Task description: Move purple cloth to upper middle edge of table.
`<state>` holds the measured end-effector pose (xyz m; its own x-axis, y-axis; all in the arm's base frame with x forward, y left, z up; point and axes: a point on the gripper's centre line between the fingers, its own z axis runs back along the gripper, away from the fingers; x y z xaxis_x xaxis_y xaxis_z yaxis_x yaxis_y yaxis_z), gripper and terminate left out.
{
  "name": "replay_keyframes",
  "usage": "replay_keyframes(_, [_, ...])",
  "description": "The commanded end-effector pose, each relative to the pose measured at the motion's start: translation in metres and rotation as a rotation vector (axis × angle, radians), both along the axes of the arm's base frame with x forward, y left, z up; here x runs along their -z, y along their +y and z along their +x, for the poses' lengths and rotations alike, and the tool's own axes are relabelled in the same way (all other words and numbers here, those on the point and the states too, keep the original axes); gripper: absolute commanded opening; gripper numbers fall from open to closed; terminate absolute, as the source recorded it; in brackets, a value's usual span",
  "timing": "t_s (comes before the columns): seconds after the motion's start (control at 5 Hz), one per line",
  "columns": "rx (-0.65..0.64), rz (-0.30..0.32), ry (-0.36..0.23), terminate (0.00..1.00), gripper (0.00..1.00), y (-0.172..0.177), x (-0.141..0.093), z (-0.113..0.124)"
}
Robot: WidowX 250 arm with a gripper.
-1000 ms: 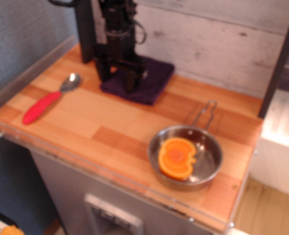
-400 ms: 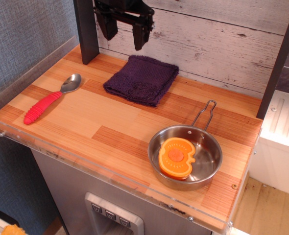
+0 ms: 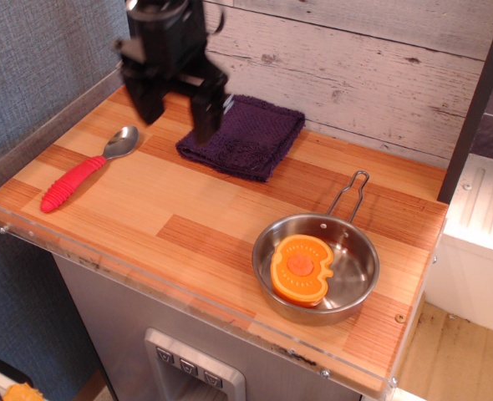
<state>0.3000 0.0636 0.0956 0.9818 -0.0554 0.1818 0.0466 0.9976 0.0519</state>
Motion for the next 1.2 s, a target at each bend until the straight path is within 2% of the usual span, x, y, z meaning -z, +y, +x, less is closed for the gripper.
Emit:
replay_keyframes(0.0, [0.070, 0.046, 0.038, 0.00, 1.00, 0.0124, 0.0096, -0.0085])
replay_keyframes(0.8, [0.070, 0.046, 0.038, 0.00, 1.00, 0.0124, 0.0096, -0.0085])
replay_keyframes(1.0, [0.070, 0.046, 0.038, 1.00, 1.00, 0.0124, 0.0096, -0.0085])
